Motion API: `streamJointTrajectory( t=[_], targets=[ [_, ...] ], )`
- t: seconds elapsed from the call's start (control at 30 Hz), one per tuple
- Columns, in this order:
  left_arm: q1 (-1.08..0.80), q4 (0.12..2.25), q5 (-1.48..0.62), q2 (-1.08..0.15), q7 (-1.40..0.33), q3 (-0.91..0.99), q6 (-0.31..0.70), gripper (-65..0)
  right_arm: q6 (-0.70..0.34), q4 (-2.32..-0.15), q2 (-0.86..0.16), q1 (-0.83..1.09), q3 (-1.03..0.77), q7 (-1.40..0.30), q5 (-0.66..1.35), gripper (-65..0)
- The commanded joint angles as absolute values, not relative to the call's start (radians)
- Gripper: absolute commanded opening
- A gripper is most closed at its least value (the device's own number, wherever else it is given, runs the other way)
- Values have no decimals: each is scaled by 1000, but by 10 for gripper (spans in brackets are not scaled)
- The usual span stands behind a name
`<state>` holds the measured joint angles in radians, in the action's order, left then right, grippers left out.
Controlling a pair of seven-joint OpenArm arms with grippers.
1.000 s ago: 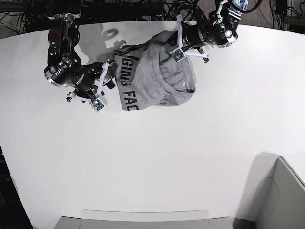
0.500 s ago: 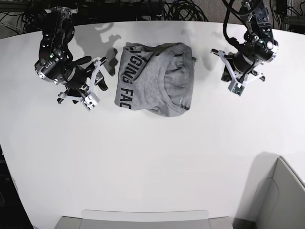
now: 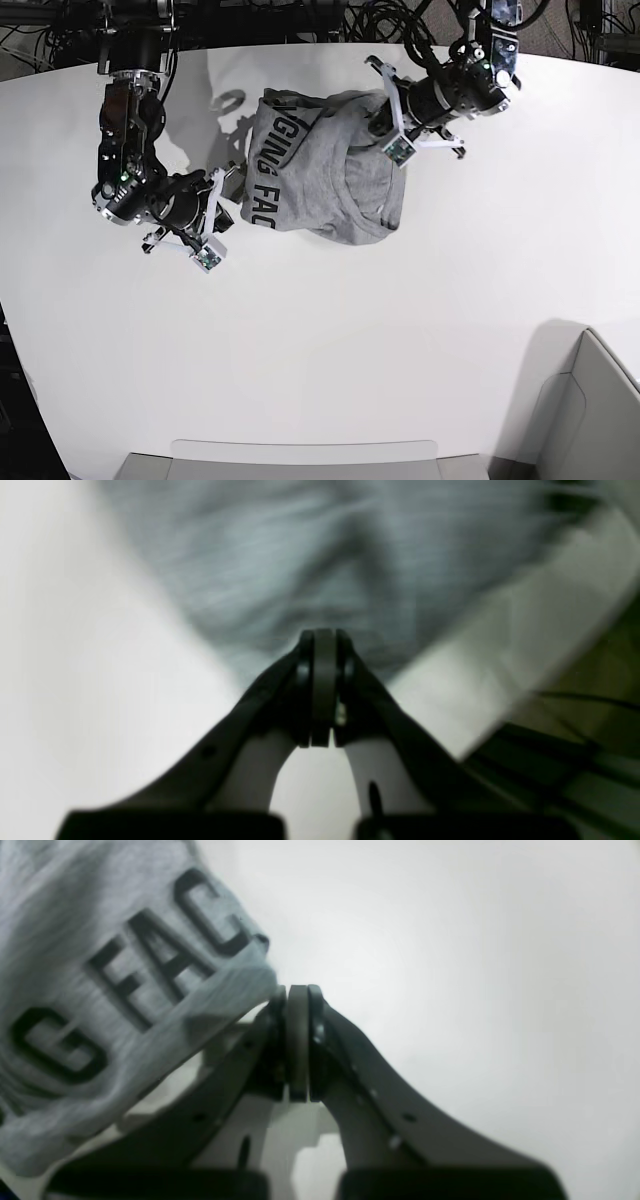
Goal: Fold the T-shirt properly
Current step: 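Press and tuck the bundle's edges with both grippers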
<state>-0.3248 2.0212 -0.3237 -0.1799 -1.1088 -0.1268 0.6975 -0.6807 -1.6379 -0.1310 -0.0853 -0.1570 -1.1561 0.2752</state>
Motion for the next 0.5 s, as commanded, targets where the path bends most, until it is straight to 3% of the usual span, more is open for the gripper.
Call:
streamJointTrajectory(
  t=[0.0,0.27,0.47],
  targets=[
    [-318,2041,-334,-182,-1092,-154,698,-650,-698,-1633,-142,-111,-136,-1115,291,-650],
    [-312,2000,-326,-182,-1092,-302,698,-650,-698,-1423,-162,-120,39,-993,288,-650],
    [-217,1882,-246,-182,-1092,-194,698,-650,-698,-1448,-162,-44,65,-997,288,-650]
  ],
)
